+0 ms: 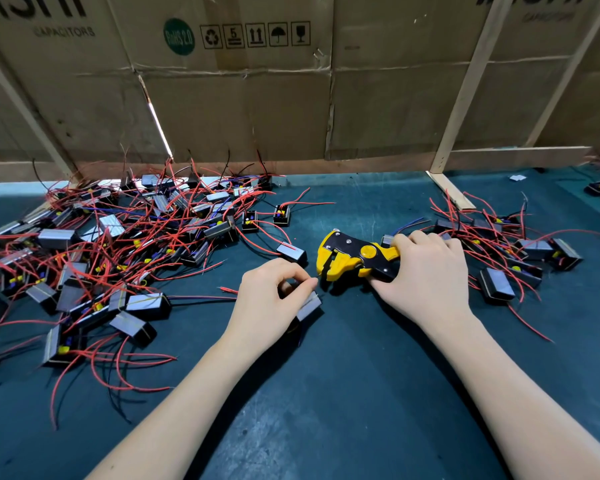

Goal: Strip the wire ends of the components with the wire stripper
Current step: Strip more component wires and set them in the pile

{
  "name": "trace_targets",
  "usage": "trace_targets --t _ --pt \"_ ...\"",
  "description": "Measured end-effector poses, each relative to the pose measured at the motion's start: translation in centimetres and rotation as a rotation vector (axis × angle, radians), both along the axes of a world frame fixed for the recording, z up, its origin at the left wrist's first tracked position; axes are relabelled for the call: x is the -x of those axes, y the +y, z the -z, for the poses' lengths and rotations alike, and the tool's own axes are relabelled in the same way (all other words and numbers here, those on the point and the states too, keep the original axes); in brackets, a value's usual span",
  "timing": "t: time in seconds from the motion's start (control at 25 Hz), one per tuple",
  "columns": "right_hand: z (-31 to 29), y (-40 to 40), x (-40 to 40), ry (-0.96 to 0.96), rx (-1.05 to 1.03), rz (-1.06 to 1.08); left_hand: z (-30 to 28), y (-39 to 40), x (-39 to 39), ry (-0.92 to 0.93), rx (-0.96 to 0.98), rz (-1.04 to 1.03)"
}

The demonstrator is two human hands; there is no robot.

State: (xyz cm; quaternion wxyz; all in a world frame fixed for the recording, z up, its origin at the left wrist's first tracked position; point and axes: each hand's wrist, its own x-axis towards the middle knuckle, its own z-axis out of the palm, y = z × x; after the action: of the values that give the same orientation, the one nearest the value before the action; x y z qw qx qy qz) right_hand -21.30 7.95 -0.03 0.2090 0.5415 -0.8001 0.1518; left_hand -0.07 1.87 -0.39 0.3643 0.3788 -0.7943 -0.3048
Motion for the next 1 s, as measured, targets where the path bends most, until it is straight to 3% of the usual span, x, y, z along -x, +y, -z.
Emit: trace_targets --t 0.84,1.0 --pt "-0.9 -0.1 -0.9 0.044 -0.097 0.039 0.3 -0.1 0.2 -0.004 0.013 -0.008" --pt "-0.8 0.0 -0.9 0.004 0.043 0.019 -0.3 -0.2 -0.4 -0.088 0.126 0.049"
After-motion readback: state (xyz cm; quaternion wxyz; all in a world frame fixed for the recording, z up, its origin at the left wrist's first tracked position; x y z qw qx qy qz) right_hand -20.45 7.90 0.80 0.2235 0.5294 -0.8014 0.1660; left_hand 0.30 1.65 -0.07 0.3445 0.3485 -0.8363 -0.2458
